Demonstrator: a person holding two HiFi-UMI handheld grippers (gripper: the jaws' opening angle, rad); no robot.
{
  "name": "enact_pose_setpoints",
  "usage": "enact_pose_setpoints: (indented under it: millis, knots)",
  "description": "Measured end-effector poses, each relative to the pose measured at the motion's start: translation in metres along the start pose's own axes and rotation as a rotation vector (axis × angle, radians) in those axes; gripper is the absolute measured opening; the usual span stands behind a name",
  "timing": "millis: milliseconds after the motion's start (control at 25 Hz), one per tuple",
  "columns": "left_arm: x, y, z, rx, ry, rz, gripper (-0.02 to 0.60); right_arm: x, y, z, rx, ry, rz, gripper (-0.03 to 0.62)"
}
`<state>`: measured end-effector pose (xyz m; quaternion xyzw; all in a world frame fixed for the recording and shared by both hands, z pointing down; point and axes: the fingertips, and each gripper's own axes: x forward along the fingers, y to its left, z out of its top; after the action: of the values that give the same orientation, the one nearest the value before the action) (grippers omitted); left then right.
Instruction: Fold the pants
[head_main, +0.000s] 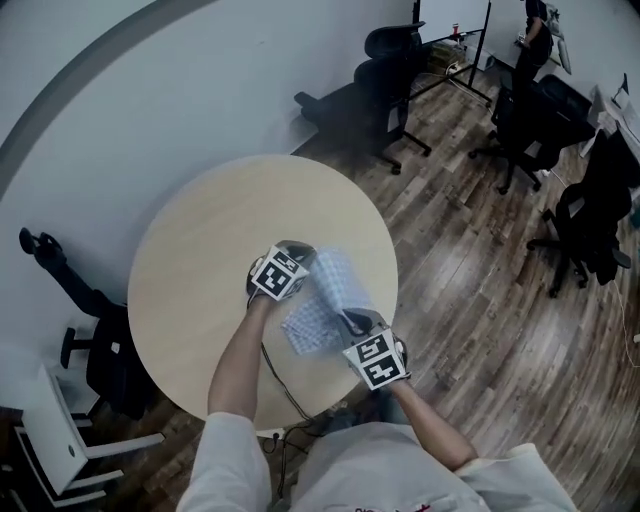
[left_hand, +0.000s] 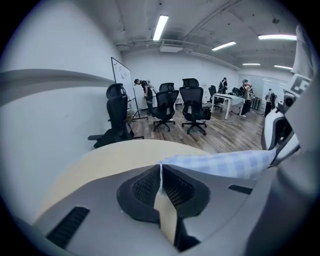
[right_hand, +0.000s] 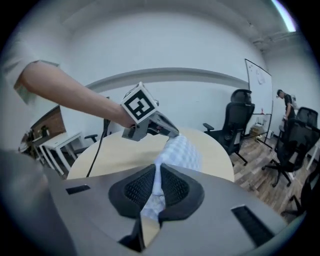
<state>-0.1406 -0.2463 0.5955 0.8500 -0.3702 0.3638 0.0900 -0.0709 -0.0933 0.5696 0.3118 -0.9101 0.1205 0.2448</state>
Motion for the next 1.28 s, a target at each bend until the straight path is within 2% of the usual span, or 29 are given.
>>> enact_pose_setpoints:
  millis: [120,320,400,480,560,600,720,840,920,1040,1160,1280]
  knots:
    - [-0.037,0.006,-0.053,-0.077,0.023,0.043,0.038,0.016,0.056,-0.014,-0.095,0.053,0.062,0.049]
    - [-0.077,-0.015,-0.179,-0.263,0.111,0.101,0.038,0.056,0.137,-0.089,-0.256,0.223,0.193,0.051]
    - [-0.084,-0.023,-0.205,-0.317,0.109,0.121,0.038,0.072,0.154,-0.119,-0.292,0.299,0.225,0.055]
    - [-0.090,-0.026,-0.218,-0.348,0.086,0.139,0.038,0.082,0.163,-0.138,-0.262,0.355,0.258,0.088]
    - [-0.099,-0.025,-0.225,-0.370,0.060,0.164,0.038,0.085,0.171,-0.146,-0.222,0.380,0.298,0.189]
    - [-0.103,-0.023,-0.227,-0.378,0.048,0.183,0.040,0.084,0.173,-0.146,-0.209,0.379,0.310,0.201]
    - [-0.116,-0.009,-0.232,-0.402,0.029,0.287,0.040,0.080,0.175,-0.135,-0.190,0.351,0.317,0.210]
    - [-0.135,0.014,-0.235,-0.465,-0.006,0.391,0.041,0.076,0.173,-0.117,-0.189,0.307,0.309,0.210]
    - [-0.144,0.023,-0.228,-0.495,-0.047,0.413,0.041,0.072,0.168,-0.101,-0.177,0.265,0.300,0.211]
    - [-0.154,0.023,-0.205,-0.476,-0.116,0.429,0.041,0.064,0.156,-0.069,-0.139,0.162,0.273,0.215]
    - [-0.164,0.011,-0.176,-0.433,-0.205,0.456,0.040,0.059,0.132,-0.044,-0.118,0.074,0.209,0.163]
    - [-0.171,-0.011,-0.154,-0.436,-0.281,0.482,0.038,0.049,0.102,-0.022,-0.091,-0.020,0.163,0.052]
